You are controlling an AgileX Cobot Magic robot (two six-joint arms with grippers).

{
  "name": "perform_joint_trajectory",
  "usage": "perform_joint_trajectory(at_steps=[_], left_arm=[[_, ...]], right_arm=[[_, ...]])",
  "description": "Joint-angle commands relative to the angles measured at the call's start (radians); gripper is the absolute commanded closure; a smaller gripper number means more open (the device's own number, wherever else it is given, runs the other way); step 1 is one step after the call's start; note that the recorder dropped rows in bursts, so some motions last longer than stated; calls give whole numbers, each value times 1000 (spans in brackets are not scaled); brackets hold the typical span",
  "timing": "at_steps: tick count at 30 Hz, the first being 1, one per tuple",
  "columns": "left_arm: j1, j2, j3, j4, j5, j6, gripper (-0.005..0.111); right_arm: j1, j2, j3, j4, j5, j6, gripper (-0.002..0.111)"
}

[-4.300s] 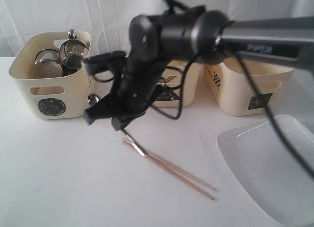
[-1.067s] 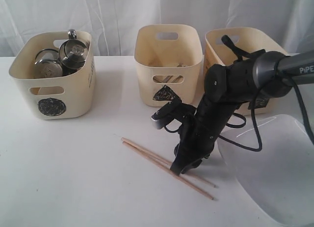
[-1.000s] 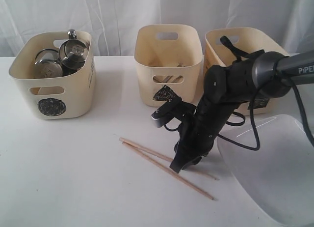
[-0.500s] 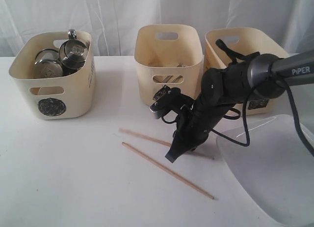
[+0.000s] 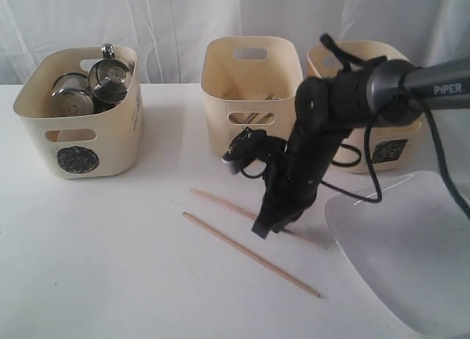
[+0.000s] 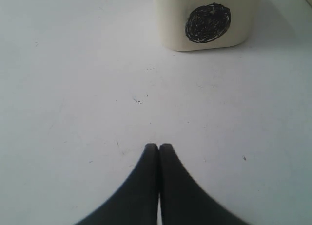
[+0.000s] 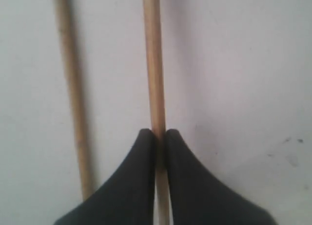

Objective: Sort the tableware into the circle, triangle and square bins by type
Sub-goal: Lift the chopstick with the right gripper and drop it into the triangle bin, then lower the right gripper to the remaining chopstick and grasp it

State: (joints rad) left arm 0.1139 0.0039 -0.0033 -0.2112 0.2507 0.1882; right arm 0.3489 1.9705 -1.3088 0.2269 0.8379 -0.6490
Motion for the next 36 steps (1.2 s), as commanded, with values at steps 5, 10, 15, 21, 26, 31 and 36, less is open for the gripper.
perform_joint_trajectory(at_steps=[5,10,15,21,26,31,36], left_arm=[[4,-4,3,-8,3,-7,107],[4,-4,3,-8,3,-7,107],[4,-4,3,-8,3,-7,107],[4,-4,3,-8,3,-7,107],[4,-4,3,-8,3,-7,107],[4,-4,3,-8,3,-7,107],[4,-4,3,-8,3,-7,107]], right_arm=[[-51,-159,-246,90,216,-5,108],[-143,-176,-313,122,86,-5,108],[-231,-140,-315,440,-198,-65,108],[-229,19,-321,1160,-457,-554,108],[-229,133,-335,1247,-486,-633,108],[-229,155,-335,1243,-517,-633,100],[-229,149,-335,1241,-438,-631,77]])
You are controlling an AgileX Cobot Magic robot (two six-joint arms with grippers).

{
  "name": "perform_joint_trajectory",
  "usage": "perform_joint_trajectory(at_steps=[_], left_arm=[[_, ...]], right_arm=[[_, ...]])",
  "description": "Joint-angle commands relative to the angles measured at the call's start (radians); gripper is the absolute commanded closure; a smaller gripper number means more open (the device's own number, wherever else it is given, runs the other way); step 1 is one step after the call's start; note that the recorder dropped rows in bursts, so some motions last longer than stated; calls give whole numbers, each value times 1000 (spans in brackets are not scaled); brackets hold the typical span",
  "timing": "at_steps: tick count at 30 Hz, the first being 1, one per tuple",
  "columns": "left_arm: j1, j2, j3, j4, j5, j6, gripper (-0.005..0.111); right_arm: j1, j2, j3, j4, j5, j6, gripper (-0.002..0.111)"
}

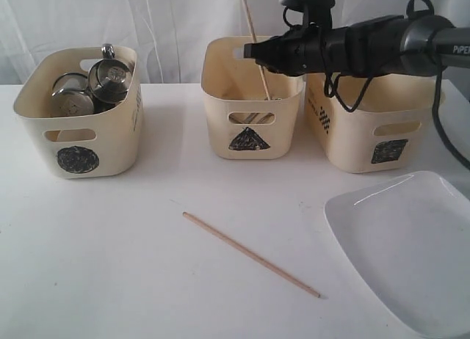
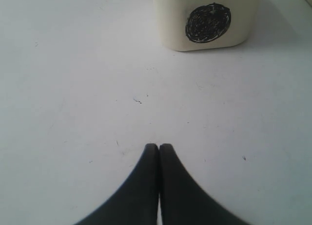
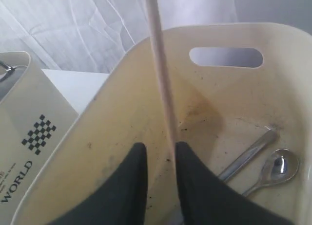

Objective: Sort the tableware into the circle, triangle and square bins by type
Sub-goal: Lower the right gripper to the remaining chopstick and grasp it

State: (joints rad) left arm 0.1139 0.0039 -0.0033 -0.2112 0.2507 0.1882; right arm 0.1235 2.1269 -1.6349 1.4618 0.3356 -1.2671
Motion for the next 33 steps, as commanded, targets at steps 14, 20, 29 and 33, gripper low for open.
perform_joint_trajectory(at_steps=[14,20,29,33], left_arm=[[4,-4,3,-8,3,-7,107],[4,-4,3,-8,3,-7,107],[4,-4,3,-8,3,-7,107],[4,-4,3,-8,3,-7,107]], right_arm=[[48,-241,11,-805,707,439,108],[239,-242,131,-1045,753,583,108],[419,-154,194,-1186,697,596,97],[424,-113,194,-1186,630,600,77]])
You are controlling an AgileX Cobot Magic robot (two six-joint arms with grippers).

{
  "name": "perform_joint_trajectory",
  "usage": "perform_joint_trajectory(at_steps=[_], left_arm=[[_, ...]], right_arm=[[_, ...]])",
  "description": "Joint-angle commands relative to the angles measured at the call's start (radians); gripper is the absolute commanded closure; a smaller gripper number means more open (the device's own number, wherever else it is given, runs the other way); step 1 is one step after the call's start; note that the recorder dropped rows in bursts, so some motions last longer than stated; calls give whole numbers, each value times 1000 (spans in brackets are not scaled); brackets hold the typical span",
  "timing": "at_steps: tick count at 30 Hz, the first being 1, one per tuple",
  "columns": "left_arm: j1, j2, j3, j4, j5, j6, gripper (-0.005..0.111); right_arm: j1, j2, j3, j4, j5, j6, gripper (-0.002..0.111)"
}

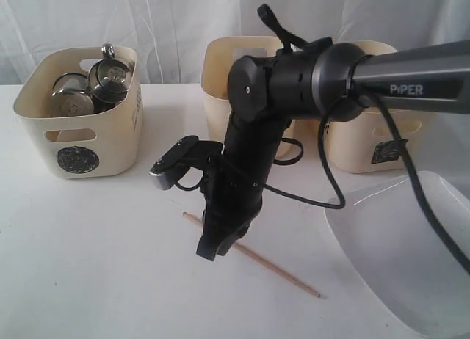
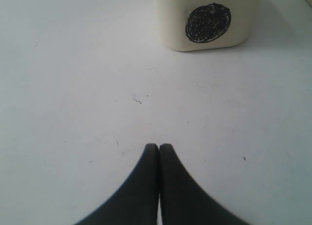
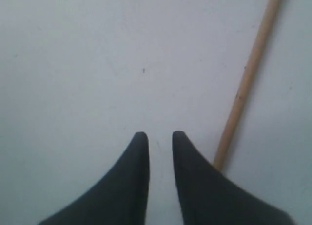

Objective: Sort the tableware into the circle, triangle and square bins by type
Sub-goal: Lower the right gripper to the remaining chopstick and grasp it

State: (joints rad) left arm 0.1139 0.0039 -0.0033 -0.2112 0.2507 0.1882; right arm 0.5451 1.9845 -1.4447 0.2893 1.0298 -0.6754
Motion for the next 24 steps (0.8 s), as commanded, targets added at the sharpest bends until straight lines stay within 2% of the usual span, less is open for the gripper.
perform_joint_trajectory(at_steps=[1,4,11,17,20,24], left_arm=[[4,-4,3,-8,3,-7,107],[4,-4,3,-8,3,-7,107],[4,-4,3,-8,3,-7,107],[4,-4,3,-8,3,-7,107],[4,-4,3,-8,3,-7,107],[4,-4,3,-8,3,-7,107]], right_arm=[[2,39,4,-14,-76,11,72],[2,65,4,-27,-114,11,62],[2,112,4,-112,-221,125,62],[2,133,4,-114,-250,157,62],[2,151,4,-114,-247,157,64],[2,174,4,-114,-216,157,79]])
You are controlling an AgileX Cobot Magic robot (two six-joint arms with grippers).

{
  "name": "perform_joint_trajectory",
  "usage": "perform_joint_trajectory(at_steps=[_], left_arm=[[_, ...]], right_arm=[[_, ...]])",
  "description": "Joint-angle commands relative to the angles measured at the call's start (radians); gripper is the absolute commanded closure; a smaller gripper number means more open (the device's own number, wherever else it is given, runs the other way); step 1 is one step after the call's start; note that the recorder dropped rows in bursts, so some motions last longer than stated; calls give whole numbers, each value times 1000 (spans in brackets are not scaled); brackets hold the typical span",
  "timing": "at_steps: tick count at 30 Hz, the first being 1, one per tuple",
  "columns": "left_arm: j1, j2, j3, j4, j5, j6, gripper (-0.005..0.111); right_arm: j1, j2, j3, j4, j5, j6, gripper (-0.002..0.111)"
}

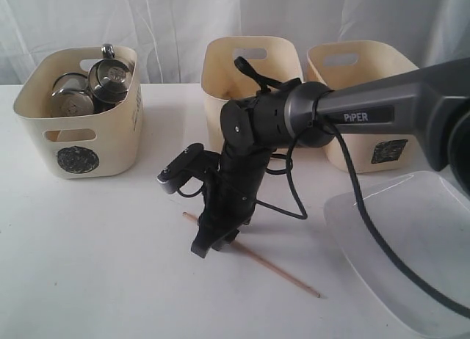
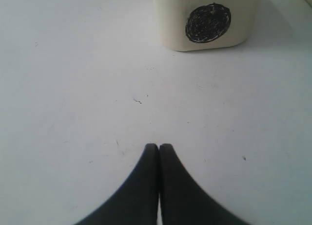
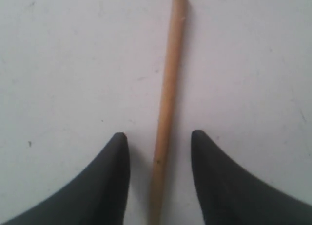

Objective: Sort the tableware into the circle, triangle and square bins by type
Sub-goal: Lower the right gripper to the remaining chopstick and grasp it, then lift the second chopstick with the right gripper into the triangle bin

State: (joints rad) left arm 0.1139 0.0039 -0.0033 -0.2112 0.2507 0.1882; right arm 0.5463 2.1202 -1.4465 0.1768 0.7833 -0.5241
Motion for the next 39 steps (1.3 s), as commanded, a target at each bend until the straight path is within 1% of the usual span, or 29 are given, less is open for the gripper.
perform_joint_trajectory(at_steps=[1,4,5,9,12,15,18,20,23,26,30,33,36,39], left_arm=[[4,-4,3,-8,3,-7,107],[4,-4,3,-8,3,-7,107],[4,-4,3,-8,3,-7,107],[4,-4,3,-8,3,-7,107],[4,-4,3,-8,3,-7,107],[4,-4,3,-8,3,-7,107],[4,-4,3,-8,3,-7,107],[4,-4,3,-8,3,-7,107],[4,-4,3,-8,3,-7,107],[4,-4,3,-8,3,-7,107],[4,-4,3,-8,3,-7,107],[4,-4,3,-8,3,-7,107],[4,-4,3,-8,3,-7,107],[4,-4,3,-8,3,-7,107]], right_arm=[[1,46,5,-1,43,8,85],[1,63,5,-1,95,64,104],[1,68,5,-1,108,83,108],[1,66,1,-16,166,132,108],[-1,44,-44,-70,290,137,108],[-30,1,-123,-100,435,132,108],[-82,-57,-202,-58,438,93,108],[-123,-96,-247,20,438,58,108],[-215,-145,-299,174,438,21,108],[-341,-184,-311,351,438,-15,108],[-532,-192,-311,702,438,-133,108],[-641,-180,-311,976,438,-212,108],[-709,-160,-311,1158,438,-286,108],[-735,-136,-311,1277,438,-332,108]])
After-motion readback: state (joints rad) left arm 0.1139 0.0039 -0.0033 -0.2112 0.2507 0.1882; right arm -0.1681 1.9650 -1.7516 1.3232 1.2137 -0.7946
